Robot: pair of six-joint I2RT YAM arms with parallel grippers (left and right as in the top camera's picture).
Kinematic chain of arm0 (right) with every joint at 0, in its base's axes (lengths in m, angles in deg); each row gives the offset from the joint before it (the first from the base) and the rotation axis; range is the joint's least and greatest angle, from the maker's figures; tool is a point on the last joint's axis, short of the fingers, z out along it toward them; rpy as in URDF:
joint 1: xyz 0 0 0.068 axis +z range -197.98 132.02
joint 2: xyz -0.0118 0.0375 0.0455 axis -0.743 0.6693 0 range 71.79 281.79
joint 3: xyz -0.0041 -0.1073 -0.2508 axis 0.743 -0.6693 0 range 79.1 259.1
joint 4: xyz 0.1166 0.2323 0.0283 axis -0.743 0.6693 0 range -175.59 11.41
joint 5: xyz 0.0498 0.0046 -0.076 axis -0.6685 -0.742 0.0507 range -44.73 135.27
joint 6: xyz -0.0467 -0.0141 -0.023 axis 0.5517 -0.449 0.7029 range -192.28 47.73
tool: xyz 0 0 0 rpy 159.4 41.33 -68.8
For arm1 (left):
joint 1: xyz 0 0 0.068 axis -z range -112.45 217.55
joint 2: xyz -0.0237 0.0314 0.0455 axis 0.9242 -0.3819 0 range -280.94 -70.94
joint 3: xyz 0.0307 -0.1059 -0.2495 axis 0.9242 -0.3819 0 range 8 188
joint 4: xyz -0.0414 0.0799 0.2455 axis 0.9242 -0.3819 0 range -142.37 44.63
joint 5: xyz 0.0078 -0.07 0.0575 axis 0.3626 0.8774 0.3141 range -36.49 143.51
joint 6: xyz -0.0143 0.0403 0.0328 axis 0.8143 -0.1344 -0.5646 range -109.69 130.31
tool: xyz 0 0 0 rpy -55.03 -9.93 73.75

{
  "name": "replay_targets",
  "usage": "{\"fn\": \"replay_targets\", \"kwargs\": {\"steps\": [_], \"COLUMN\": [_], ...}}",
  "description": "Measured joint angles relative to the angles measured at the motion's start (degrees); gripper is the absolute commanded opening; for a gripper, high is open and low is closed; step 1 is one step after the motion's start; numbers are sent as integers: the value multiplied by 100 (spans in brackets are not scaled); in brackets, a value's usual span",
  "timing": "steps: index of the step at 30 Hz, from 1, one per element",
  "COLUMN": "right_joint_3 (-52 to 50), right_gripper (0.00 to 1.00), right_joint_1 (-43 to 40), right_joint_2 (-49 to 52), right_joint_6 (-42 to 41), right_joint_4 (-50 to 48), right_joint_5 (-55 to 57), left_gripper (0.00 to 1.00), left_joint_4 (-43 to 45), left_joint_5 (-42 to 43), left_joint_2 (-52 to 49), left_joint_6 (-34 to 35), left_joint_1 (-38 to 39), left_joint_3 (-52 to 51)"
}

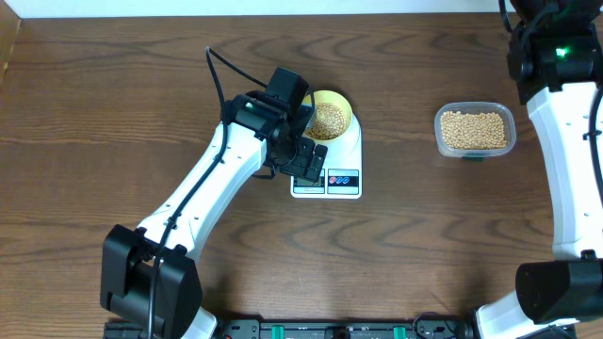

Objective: Scoop item into bowl and weigh 50g on scale
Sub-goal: 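Lift the filled scoop up out of the tub, right gripper, then carry the filled scoop left over the yellow bowl, right gripper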

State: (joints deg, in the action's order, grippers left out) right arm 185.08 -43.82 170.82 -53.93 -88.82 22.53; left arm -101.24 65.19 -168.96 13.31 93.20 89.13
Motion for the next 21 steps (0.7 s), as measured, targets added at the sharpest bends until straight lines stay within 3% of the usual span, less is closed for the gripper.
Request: {"fn": "replay_targets", "kwargs": {"steps": [13, 21], "right_joint_3": [0, 4], "right_gripper": [1, 1], "right_joint_1": [0, 4], "right_joint_2": [127, 127], "right_joint_6": [466, -264], "right_joint_4": [326, 817], "right_joint_5": [2, -131], "left_gripper": [98, 98], "left_joint_4": [0, 0], "left_joint_5": [2, 2], "left_joint_2": [-2, 0], "left_joint_6": [0, 0], "left_joint_1": [0, 0], "left_joint_3": [0, 0]}}
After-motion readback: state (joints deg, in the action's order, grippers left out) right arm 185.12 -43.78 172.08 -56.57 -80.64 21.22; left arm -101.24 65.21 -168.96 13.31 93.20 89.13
